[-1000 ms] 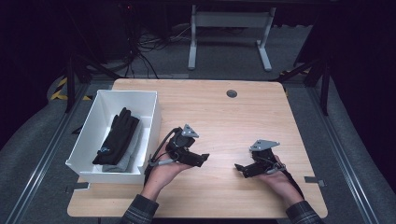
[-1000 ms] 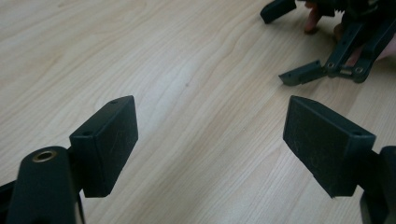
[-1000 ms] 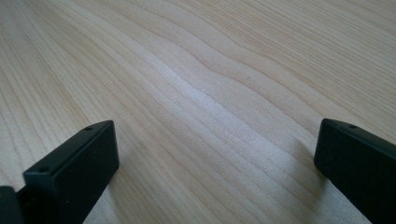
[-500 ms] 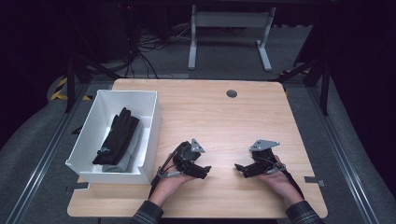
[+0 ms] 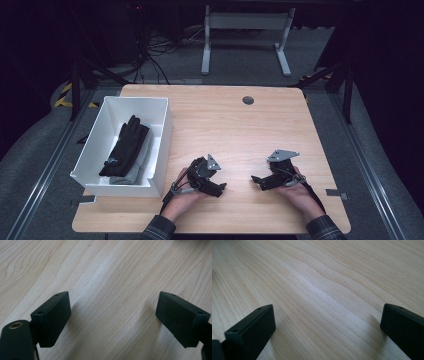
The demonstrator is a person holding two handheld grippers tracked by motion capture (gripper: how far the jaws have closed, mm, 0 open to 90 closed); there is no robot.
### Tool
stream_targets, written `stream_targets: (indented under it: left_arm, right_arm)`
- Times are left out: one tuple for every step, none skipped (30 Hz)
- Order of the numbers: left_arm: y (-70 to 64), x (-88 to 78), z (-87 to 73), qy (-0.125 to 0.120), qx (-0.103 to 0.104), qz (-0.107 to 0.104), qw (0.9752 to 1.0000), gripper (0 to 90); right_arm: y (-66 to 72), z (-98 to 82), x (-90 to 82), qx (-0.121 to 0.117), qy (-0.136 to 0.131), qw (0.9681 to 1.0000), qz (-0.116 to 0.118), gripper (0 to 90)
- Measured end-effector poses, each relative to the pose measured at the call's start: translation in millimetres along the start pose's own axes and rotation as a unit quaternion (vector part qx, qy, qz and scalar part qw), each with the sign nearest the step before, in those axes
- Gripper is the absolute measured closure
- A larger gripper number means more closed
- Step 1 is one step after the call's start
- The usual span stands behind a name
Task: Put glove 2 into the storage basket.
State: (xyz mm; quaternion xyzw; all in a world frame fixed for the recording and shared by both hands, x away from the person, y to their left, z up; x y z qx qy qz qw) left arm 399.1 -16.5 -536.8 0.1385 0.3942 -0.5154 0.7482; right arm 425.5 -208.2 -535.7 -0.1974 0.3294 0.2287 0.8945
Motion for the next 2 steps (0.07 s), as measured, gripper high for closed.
stream_targets:
  left_arm:
    - [-0.1, 0.4, -0.3, -0.005, 0.002, -0.001, 1.0, 13.1]
    - [-0.2, 0.6, -0.5, -0.008, 0.002, -0.003, 1.0, 12.7]
  right_arm:
    - [0.0, 0.0, -0.1, 0.0, 0.0, 1.0, 0.0, 0.2]
    - [0.0, 0.0, -0.1, 0.0, 0.0, 1.0, 0.0, 0.2]
Point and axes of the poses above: each handheld gripper's, and its own axes: x roughly forward along the jaws, z roughly out of its top, y roughly to its left, the point moved 9 cm from there along x, roughly forward along the jaws, and after that the axes turned 14 degrees about -z, right-handed, at the moved point
